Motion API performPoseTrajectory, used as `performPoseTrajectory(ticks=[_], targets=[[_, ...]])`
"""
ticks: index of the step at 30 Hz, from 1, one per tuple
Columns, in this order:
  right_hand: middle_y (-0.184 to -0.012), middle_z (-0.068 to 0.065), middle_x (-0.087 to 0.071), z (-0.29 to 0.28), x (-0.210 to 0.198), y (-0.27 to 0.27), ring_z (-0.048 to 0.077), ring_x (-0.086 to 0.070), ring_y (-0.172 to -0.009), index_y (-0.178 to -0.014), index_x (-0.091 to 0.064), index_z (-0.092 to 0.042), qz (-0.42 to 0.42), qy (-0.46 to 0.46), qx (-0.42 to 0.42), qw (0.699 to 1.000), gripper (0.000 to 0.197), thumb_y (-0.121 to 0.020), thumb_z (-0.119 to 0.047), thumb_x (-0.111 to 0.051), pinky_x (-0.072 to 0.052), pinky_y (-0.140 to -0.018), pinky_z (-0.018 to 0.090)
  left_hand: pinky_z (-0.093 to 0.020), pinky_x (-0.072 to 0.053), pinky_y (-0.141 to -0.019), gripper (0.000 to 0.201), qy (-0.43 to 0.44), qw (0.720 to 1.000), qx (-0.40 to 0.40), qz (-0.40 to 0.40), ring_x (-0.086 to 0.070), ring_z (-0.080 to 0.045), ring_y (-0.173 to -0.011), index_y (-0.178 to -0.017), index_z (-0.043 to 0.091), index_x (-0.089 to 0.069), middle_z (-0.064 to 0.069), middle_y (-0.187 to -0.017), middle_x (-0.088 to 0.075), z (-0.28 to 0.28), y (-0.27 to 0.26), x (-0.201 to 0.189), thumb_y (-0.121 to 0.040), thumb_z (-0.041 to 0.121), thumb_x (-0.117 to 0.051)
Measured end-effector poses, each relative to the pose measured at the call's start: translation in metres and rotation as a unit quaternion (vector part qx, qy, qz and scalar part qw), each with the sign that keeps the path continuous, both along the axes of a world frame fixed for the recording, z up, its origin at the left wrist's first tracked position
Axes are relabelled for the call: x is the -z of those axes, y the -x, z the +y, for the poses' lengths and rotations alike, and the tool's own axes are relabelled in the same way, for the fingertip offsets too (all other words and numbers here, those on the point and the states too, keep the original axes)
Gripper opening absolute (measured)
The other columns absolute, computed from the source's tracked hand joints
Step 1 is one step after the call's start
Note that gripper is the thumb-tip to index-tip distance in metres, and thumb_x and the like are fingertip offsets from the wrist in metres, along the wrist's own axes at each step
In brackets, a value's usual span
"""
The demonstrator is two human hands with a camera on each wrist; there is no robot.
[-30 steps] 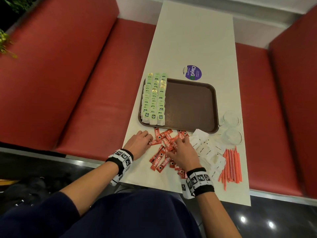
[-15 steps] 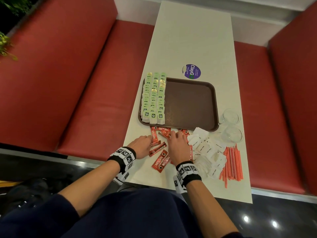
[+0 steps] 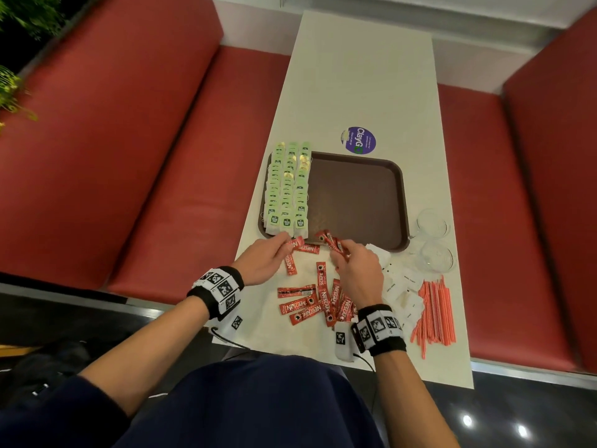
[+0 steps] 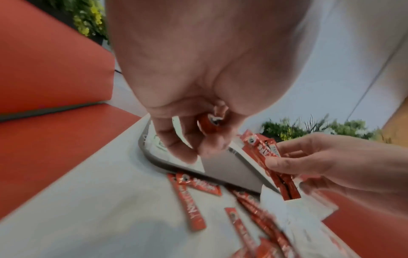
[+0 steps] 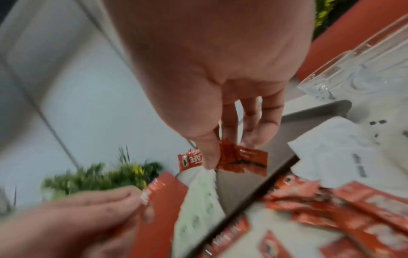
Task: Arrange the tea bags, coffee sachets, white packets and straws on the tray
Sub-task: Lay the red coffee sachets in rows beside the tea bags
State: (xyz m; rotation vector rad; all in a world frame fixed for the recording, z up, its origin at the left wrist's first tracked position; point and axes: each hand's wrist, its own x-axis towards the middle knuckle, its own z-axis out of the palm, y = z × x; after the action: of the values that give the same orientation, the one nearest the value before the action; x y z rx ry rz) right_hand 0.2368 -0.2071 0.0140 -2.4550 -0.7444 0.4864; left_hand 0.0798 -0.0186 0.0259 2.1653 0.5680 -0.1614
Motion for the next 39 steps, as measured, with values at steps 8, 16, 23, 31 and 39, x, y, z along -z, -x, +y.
performPoseTrajectory(ticks=[8,16,23,31,39], targets=[[-0.097,-0.014,-0.08,0.021,-0.077,0.011,0.0,-0.075,-0.09,-0.114,-0.076,-0.026,0.127,-0.243,0.018,0.962,0.019,-0.098,-0.035,-0.08,-0.059,-0.078,0.016,-0.051,-0.059,-0.1,0.027,0.314,0.919,-0.178,-0.156,-0.074,-0.03,-0.113,-0.132,0.021,-0.059,-0.01,-0.121,-0.076,-0.031,-0.05,-0.033,-0.113,0.017,-0.04],[-0.084,-0.01,-0.07,0.045,-0.081,0.017,0.006,-0.069,-0.074,-0.1,-0.059,-0.021,0.05,-0.224,0.001,0.973,0.026,-0.095,-0.009,-0.082,-0.062,-0.07,0.027,-0.039,-0.053,-0.086,0.03,0.395,0.849,-0.29,-0.197,-0.071,-0.016,-0.099,-0.129,0.018,-0.058,-0.001,-0.109,-0.075,-0.048,-0.073,-0.039,-0.111,0.042,-0.055],[-0.095,-0.016,-0.073,0.045,-0.081,0.009,0.002,-0.07,-0.092,-0.109,-0.069,-0.022,0.081,-0.217,-0.049,0.972,0.025,-0.094,-0.008,-0.083,-0.056,-0.078,0.014,-0.042,-0.059,-0.084,0.028,0.412,0.808,-0.363,-0.215,-0.07,-0.018,-0.097,-0.14,0.023,-0.057,-0.004,-0.108,-0.073,-0.028,-0.079,-0.038,-0.116,0.033,-0.046],[-0.107,-0.006,-0.064,0.04,-0.085,-0.026,0.005,-0.066,-0.093,-0.099,-0.066,-0.018,-0.088,-0.254,-0.058,0.962,0.017,-0.097,-0.005,-0.076,-0.053,-0.082,0.015,-0.031,-0.039,-0.06,0.031,0.422,0.812,-0.346,-0.204,-0.031,-0.013,-0.057,-0.096,0.017,-0.052,0.005,-0.068,-0.032,0.003,-0.08,-0.063,-0.113,0.043,-0.05],[-0.117,-0.009,-0.073,0.032,-0.088,-0.046,0.008,-0.071,-0.109,-0.097,-0.076,-0.017,-0.091,-0.308,-0.07,0.945,0.021,-0.086,-0.007,-0.09,-0.059,-0.092,0.023,-0.033,-0.045,-0.057,0.024,0.289,0.909,-0.227,-0.196,-0.045,-0.015,-0.06,-0.094,0.01,-0.066,0.008,-0.067,-0.051,0.011,-0.084,-0.07,-0.103,0.031,-0.074]])
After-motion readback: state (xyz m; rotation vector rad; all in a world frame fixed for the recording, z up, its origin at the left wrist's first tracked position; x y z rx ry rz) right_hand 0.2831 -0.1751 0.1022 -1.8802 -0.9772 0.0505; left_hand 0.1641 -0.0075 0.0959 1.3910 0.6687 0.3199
